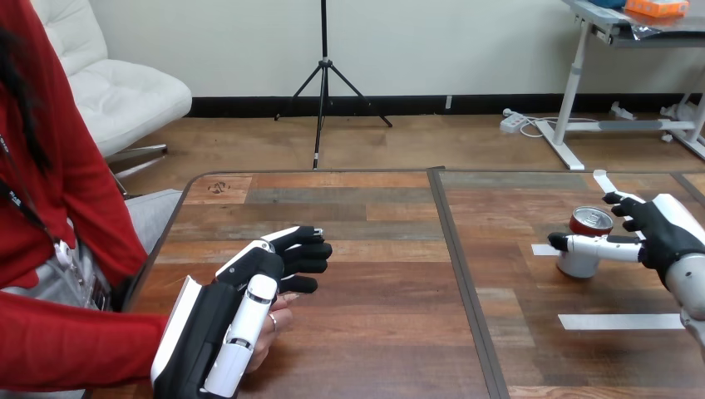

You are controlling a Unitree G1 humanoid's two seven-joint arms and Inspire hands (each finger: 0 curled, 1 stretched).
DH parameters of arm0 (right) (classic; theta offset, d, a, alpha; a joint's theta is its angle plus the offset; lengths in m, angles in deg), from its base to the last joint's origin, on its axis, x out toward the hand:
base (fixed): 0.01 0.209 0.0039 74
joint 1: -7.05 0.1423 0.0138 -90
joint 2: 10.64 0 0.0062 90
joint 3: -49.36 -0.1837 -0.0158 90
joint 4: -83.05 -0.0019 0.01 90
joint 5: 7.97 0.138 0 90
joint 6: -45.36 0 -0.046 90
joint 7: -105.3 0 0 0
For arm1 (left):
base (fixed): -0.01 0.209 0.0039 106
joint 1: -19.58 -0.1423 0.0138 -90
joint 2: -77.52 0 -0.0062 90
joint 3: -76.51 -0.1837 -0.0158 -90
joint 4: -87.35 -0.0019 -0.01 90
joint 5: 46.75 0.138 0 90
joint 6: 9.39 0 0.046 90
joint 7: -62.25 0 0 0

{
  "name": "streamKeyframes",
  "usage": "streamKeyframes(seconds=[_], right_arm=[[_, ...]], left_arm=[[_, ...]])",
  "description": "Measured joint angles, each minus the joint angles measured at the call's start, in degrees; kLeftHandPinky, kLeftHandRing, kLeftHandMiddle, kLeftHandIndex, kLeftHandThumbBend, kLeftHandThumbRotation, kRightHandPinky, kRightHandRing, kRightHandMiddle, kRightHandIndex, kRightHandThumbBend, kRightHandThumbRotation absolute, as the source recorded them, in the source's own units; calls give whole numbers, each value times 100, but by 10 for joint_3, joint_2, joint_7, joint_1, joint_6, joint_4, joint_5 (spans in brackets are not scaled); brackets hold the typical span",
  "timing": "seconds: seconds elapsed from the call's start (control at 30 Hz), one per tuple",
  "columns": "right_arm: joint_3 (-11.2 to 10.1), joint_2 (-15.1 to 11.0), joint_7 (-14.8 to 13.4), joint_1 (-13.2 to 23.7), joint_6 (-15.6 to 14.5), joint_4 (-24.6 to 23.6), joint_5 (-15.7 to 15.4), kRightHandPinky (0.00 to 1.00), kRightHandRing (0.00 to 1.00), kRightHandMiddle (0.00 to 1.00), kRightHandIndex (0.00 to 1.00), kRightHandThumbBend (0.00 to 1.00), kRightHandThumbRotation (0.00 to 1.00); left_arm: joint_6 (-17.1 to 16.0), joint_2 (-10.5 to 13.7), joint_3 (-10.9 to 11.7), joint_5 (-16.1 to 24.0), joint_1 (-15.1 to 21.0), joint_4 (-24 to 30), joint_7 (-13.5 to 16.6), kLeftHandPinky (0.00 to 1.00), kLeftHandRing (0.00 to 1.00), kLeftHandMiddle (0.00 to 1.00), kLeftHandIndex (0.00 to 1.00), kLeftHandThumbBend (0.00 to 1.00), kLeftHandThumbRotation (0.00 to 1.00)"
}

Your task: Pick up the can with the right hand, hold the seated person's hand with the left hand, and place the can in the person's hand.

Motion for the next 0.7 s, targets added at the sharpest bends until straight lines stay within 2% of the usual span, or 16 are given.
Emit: streamKeyframes(seconds=[0.47,0.7], right_arm=[[14,12,-15,0,0,0,-15,80,88,89,86,100,46],[20,15,-23,1,2,0,-18,78,86,87,84,100,41]], left_arm=[[0,0,0,-1,0,0,0,68,74,73,74,28,100],[0,0,0,-4,1,0,-1,68,73,73,73,27,100]])
